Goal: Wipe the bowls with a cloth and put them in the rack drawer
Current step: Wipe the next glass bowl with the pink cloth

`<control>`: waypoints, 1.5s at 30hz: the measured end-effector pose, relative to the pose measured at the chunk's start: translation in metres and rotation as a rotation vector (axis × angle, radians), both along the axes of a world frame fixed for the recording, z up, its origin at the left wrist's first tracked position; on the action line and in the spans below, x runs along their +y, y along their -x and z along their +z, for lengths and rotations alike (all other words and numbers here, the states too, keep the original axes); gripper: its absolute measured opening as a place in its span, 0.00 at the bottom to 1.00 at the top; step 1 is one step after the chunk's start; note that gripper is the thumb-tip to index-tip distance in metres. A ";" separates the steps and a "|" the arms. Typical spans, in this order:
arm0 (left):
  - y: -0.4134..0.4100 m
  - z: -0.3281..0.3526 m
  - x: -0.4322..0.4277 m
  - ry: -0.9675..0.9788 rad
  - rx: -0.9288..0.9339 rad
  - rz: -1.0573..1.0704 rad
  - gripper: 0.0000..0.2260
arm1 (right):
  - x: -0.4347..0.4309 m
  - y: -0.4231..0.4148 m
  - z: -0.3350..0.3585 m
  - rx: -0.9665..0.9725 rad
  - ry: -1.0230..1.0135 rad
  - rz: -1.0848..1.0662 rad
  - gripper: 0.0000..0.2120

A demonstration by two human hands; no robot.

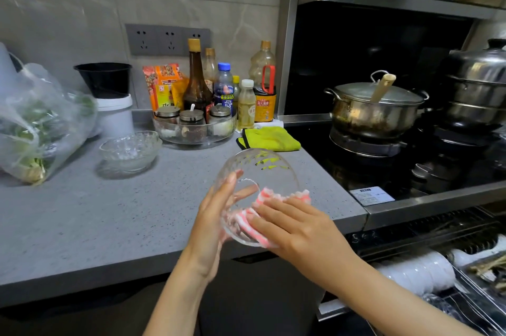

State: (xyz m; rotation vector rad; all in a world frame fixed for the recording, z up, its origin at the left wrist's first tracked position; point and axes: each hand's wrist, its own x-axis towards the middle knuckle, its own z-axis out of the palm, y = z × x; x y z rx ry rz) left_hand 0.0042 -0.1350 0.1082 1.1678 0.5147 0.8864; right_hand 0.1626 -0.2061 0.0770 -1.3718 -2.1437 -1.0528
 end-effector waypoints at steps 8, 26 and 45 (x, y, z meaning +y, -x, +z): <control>-0.018 -0.008 -0.024 0.150 -0.154 0.026 0.12 | -0.002 0.039 0.013 0.227 -0.009 0.022 0.11; -0.006 -0.007 -0.004 -0.004 -0.010 -0.005 0.18 | -0.024 0.013 0.011 0.077 0.263 0.036 0.21; -0.005 -0.012 -0.005 -0.004 0.241 -0.101 0.19 | -0.046 0.021 0.019 0.103 0.645 -0.106 0.40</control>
